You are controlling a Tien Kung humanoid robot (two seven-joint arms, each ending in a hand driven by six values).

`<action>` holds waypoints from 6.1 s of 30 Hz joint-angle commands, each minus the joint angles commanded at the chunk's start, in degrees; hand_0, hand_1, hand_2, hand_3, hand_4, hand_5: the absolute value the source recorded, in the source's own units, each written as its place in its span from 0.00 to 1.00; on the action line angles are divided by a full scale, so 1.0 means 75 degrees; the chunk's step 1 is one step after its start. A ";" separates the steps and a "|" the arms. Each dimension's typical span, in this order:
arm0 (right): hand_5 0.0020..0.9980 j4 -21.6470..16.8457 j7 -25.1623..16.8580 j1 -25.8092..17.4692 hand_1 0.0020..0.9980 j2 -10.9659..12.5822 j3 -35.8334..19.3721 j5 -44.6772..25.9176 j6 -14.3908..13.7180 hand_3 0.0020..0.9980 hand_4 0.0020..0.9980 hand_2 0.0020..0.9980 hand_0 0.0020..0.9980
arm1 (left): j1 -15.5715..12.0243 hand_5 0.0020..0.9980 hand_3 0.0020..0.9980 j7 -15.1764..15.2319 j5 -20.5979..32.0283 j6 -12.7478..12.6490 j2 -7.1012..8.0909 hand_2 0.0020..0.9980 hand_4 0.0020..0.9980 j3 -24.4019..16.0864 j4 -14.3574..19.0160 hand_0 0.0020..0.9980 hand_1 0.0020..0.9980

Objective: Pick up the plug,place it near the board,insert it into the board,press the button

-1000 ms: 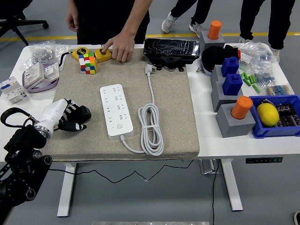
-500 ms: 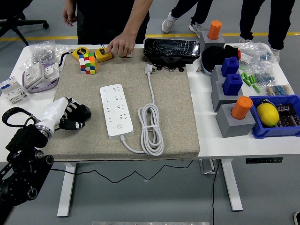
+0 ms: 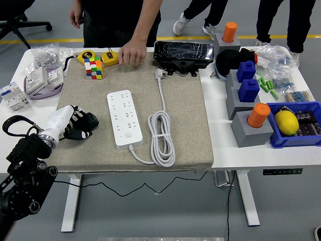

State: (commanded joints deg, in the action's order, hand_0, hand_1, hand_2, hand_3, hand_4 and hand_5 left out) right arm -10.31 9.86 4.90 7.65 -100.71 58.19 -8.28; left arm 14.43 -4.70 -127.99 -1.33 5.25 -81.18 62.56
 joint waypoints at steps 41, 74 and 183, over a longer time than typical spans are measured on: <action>1.00 0.0000 -0.0028 0.0023 0.76 -0.0022 0.0060 -0.0034 -0.0073 0.78 1.00 0.76 0.78 | 0.1027 0.13 0.35 0.0249 0.1879 0.0310 0.0583 0.23 0.72 0.1549 0.0533 0.29 0.20; 1.00 0.0000 -0.0003 0.0074 0.76 0.0009 0.0227 -0.0190 -0.0129 0.78 1.00 0.76 0.78 | 0.2184 0.12 0.37 0.0454 0.1739 0.0352 0.0918 0.26 0.71 0.2835 -0.0973 0.30 0.25; 1.00 0.0000 0.0013 0.0124 0.76 0.0090 0.0352 -0.0355 -0.0190 0.78 1.00 0.76 0.77 | 0.2504 0.10 0.41 0.0556 0.2291 0.1307 0.1525 0.32 0.75 0.3378 -0.1054 0.31 0.38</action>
State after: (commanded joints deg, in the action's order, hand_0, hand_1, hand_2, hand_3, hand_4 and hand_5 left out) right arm -10.31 9.96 5.83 8.33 -98.07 55.53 -9.70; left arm 33.21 -0.54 -110.81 8.47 16.69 -55.84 54.66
